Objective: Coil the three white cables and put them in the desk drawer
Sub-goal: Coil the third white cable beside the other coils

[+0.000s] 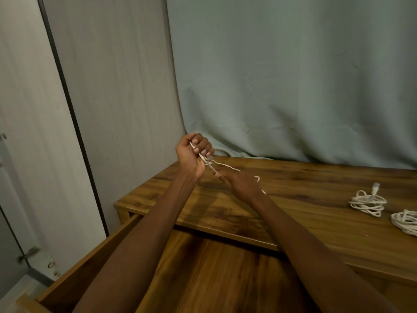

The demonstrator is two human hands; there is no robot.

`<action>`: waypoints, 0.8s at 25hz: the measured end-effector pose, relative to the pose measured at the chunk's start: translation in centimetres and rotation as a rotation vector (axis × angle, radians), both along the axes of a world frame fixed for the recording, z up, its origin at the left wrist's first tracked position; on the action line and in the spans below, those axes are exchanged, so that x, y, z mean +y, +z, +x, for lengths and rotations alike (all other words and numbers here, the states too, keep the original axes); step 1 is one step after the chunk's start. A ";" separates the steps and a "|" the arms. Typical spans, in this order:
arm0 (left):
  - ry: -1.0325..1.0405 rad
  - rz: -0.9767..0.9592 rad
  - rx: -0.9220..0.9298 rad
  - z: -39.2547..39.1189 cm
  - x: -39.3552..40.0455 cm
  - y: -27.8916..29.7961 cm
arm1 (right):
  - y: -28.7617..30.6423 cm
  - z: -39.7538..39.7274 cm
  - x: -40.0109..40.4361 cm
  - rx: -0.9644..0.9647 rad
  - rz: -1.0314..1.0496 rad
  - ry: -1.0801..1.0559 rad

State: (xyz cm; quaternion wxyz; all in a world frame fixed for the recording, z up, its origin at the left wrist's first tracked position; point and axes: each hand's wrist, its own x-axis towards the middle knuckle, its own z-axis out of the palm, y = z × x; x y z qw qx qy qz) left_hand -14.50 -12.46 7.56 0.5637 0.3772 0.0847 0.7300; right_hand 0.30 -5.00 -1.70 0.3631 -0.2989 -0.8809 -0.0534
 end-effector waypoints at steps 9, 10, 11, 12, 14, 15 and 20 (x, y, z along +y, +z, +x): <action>1.158 -0.128 0.933 -5.3 2.3 -3.4 | 0.6 1.0 -1.5 -0.097 0.249 0.077; 1.187 -0.105 1.148 -4.9 2.1 -4.1 | 1.2 0.8 -1.8 -0.094 0.285 0.093; 1.139 -0.127 1.297 -4.2 1.7 -4.4 | 1.8 0.7 -1.8 -0.083 0.332 0.086; 1.037 -0.193 1.426 -3.5 1.2 -4.4 | 2.3 0.9 -1.5 -0.058 0.401 0.058; 0.670 -0.391 1.529 -2.6 0.4 -4.0 | 2.9 1.6 -0.6 0.003 0.511 -0.033; 0.446 -0.459 1.485 -2.6 0.2 -3.8 | 3.1 2.0 -0.1 0.022 0.524 -0.086; -0.375 -0.319 0.938 -2.3 -0.1 -3.1 | 3.2 2.3 0.6 0.129 0.337 -0.161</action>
